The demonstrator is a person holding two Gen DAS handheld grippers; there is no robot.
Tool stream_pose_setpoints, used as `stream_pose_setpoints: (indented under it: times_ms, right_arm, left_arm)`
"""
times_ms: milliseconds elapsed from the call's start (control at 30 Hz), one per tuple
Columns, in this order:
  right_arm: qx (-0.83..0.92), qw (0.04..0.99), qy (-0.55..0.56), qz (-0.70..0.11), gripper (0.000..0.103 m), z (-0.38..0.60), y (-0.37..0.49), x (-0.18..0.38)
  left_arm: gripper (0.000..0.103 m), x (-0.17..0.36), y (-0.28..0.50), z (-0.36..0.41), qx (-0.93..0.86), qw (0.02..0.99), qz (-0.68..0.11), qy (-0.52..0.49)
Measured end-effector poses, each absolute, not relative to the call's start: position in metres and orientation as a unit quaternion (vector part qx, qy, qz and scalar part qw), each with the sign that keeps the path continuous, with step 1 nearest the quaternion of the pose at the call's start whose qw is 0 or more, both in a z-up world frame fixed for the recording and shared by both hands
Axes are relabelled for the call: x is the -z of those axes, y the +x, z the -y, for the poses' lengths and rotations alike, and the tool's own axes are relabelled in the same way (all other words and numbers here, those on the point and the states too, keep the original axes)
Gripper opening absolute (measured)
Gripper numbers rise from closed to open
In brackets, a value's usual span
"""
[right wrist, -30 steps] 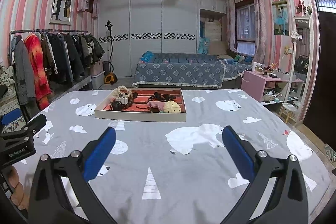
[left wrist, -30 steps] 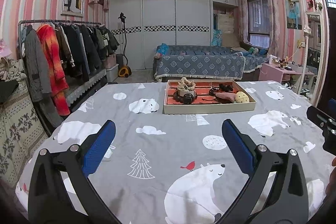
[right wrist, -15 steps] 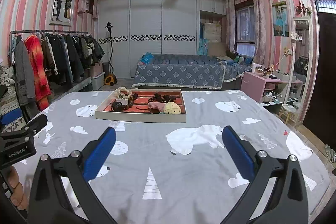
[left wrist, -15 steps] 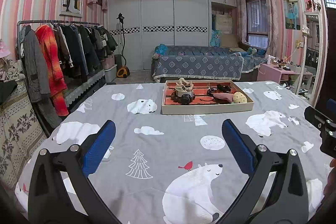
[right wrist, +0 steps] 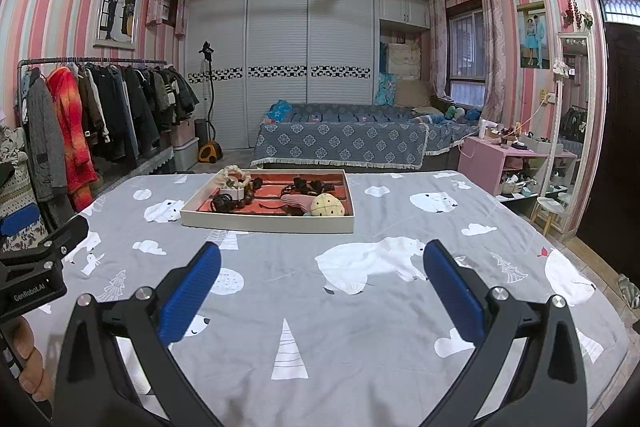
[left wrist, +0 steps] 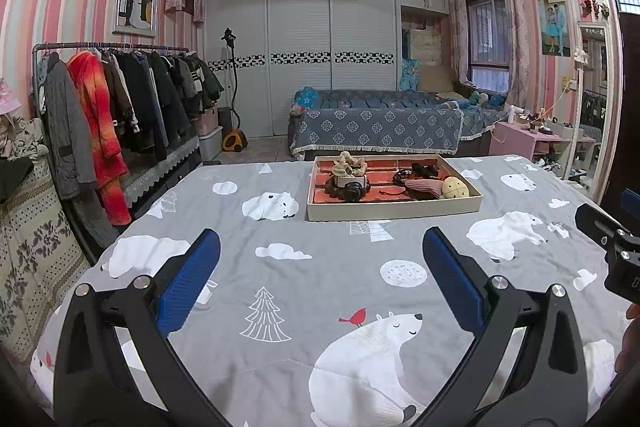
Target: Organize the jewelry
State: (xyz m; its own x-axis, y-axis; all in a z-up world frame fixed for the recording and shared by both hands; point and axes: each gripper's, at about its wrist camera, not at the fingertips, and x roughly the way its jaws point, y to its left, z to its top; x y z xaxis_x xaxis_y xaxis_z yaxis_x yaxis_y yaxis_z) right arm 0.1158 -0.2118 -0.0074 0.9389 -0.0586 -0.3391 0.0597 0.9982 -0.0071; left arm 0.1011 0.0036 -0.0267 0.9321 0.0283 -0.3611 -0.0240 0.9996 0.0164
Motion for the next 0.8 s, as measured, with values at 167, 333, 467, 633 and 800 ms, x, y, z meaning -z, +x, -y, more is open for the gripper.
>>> stream_pose_setpoints:
  times_ms: [167,333,467,633,800]
  right_arm:
    - [0.030,0.985,0.002,-0.173,0.099,0.2117,0.1165,0.0067]
    - [0.030,0.984,0.002,-0.173,0.099,0.2117,0.1164,0.0068]
    - [0.030,0.984,0.002,-0.173,0.099,0.2117,0.1166,0.0062]
    - [0.030,0.984,0.001,-0.175,0.099,0.2117,0.1166,0.0065]
    - [0.031,0.984,0.001,-0.175,0.099,0.2116,0.1165,0.0069]
  left_arm:
    - [0.098,0.0263,0.1004,-0.0026,-0.012,0.983,-0.184,0.007]
    - [0.098,0.0263,0.1006,-0.0020,-0.011,0.983,-0.184,0.007]
    - [0.098,0.0263,0.1005,-0.0018,-0.010,0.983,-0.184,0.007]
    - [0.098,0.0266,0.1007,-0.0024,-0.007,0.982,-0.188,0.003]
    - [0.098,0.0264,0.1008,-0.0048,-0.006,0.981,-0.191,-0.004]
